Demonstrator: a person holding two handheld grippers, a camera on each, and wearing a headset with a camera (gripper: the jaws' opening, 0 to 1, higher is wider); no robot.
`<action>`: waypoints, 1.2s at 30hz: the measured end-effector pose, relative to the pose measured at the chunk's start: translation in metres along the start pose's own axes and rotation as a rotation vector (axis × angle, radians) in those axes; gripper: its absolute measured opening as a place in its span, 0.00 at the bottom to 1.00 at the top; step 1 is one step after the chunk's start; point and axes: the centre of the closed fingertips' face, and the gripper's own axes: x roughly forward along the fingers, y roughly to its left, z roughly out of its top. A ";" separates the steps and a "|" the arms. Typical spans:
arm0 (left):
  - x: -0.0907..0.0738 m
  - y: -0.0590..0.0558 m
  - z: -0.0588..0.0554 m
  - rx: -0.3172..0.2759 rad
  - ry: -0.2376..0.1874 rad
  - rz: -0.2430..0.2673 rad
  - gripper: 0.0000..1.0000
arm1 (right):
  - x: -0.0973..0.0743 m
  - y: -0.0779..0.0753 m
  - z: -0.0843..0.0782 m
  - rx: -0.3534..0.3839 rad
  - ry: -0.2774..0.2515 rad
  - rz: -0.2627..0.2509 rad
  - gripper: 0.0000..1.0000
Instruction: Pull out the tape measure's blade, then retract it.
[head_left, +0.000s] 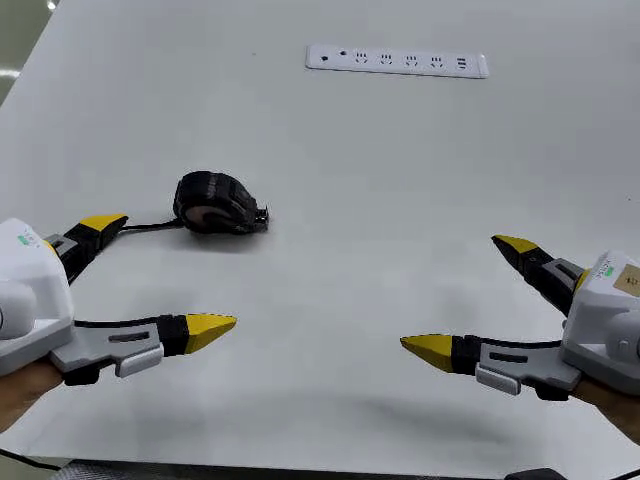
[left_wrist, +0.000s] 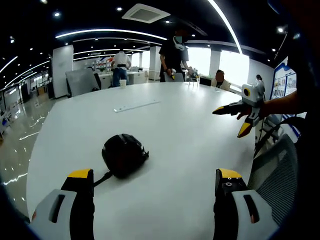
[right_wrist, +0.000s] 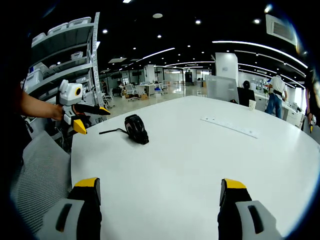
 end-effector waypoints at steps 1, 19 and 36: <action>0.000 -0.002 0.000 0.003 0.001 0.000 0.99 | 0.000 0.000 -0.001 0.001 0.002 0.000 0.99; -0.001 -0.009 0.004 0.003 -0.004 -0.006 0.99 | -0.003 0.002 0.002 0.014 0.007 -0.007 0.99; 0.000 -0.010 0.002 -0.016 0.000 -0.037 0.99 | -0.005 -0.001 0.002 0.019 0.002 -0.012 0.99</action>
